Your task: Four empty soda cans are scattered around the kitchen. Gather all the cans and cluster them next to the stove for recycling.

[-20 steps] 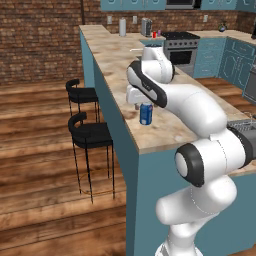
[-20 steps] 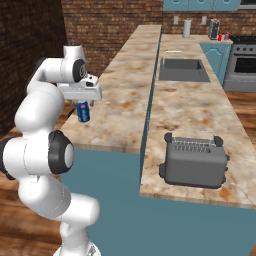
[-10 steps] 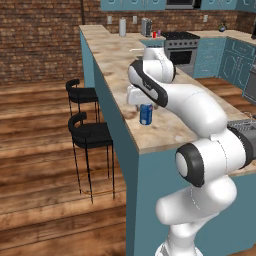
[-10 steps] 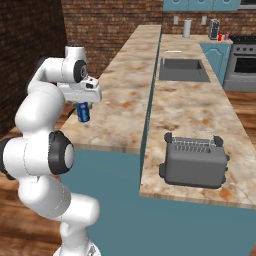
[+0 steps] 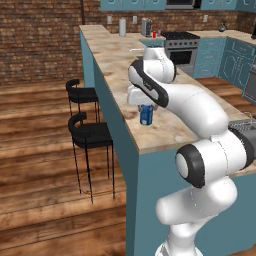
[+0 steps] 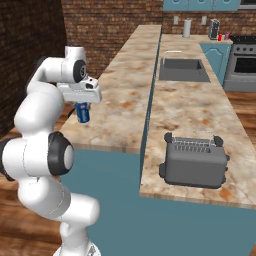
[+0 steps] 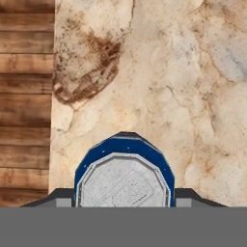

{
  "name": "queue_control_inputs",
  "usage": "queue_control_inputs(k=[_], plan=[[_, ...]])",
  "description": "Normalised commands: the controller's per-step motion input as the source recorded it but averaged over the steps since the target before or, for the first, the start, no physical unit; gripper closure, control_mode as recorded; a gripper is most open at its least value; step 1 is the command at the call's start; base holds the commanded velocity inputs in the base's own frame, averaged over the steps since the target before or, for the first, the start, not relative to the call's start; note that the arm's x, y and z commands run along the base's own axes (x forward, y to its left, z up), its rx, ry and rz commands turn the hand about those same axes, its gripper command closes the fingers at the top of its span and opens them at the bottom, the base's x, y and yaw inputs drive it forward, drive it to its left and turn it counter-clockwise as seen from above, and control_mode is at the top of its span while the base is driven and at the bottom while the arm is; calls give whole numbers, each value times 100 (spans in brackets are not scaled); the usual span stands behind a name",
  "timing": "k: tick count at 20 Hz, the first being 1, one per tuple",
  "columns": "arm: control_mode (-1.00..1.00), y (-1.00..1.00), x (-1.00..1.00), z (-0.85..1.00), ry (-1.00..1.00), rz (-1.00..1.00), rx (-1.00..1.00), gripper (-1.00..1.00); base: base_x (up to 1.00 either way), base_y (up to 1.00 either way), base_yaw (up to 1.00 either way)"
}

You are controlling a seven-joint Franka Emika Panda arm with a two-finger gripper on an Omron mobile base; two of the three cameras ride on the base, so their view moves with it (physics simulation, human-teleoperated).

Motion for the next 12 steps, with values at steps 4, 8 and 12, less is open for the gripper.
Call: queue_control_inputs(k=[4, 8, 12], plan=[[-100, -12, -31, 21, -4, -2, -1, 100, 0, 0, 0], [-100, -18, -42, 32, -10, -4, -3, 100, 0, 0, 0], [-100, -17, -46, 23, -6, -5, -2, 100, 0, 0, 0]])
